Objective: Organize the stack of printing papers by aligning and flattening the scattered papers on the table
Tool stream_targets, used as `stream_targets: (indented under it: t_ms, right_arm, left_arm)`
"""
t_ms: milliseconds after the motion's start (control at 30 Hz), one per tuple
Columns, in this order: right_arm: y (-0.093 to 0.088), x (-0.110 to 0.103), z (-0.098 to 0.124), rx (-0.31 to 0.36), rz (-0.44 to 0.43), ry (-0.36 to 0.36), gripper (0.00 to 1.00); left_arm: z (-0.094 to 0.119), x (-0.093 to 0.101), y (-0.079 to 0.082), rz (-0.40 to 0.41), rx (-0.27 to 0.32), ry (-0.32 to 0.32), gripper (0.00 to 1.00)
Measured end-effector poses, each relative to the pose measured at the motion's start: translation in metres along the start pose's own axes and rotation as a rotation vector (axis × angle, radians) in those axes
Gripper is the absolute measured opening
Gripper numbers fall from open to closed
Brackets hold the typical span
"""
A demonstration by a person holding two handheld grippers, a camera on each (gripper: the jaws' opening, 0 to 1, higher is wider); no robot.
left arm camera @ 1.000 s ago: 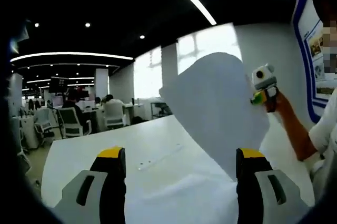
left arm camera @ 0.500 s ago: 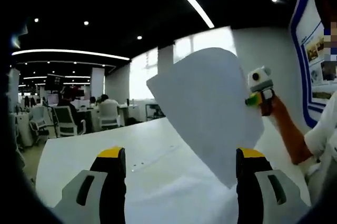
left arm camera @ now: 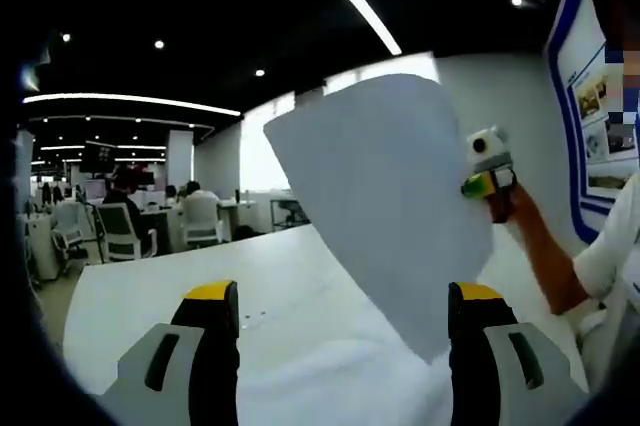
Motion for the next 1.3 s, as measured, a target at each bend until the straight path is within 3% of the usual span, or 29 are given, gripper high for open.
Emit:
stream_targets:
  t_ms: [1300]
  right_arm:
    - [-0.015, -0.006, -0.028, -0.040, -0.026, 0.028, 0.00]
  left_arm:
    - [-0.012, 0.004, -0.007, 0.013, -0.011, -0.035, 0.89]
Point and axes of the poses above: the point that each gripper's makers call its tool centre point, and the gripper's own axes: z roughly backward along the fingers, x roughly to its right, y roughly out of its top, the point moved 1 cm from there along z, roughly backward along the fingers, and after that the axes turned 12 degrees about -y, right-handed, at the moved point
